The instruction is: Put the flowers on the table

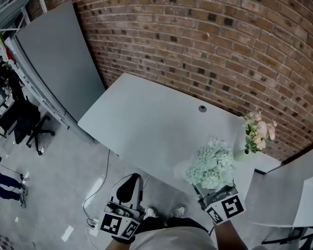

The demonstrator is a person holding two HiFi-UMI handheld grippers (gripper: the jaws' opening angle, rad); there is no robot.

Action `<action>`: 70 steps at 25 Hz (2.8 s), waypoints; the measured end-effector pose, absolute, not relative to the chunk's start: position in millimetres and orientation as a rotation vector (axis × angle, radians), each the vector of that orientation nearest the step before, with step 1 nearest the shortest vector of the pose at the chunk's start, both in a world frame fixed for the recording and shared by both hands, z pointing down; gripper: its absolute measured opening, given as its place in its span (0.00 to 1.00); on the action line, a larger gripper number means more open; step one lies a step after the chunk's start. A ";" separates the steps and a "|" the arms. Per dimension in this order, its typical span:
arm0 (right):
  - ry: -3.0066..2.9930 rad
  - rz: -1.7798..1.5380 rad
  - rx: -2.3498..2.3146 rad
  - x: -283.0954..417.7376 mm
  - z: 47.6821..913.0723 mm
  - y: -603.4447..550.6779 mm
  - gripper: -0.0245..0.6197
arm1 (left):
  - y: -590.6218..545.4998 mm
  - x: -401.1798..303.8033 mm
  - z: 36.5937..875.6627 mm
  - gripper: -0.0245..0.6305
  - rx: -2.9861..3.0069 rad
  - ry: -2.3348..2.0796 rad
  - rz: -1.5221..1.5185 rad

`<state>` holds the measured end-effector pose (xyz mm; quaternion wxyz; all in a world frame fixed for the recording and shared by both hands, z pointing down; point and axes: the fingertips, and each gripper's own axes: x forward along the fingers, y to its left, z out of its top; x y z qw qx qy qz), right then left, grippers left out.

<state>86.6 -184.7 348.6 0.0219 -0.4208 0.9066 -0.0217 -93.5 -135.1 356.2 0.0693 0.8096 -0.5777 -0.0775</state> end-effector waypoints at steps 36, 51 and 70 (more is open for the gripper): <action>2.872 0.032 -1.434 51.3 462.4 -293.1 0.57 | -180.1 -161.7 418.4 0.08 2.356 -1.921 -0.235; 2.907 0.035 -1.441 34.1 516.7 -332.4 0.57 | -179.0 -176.8 453.2 0.08 2.309 -1.976 -0.198; 2.916 0.085 -1.439 28.6 533.0 -337.6 0.57 | -192.1 -183.7 466.1 0.08 2.279 -1.962 -0.201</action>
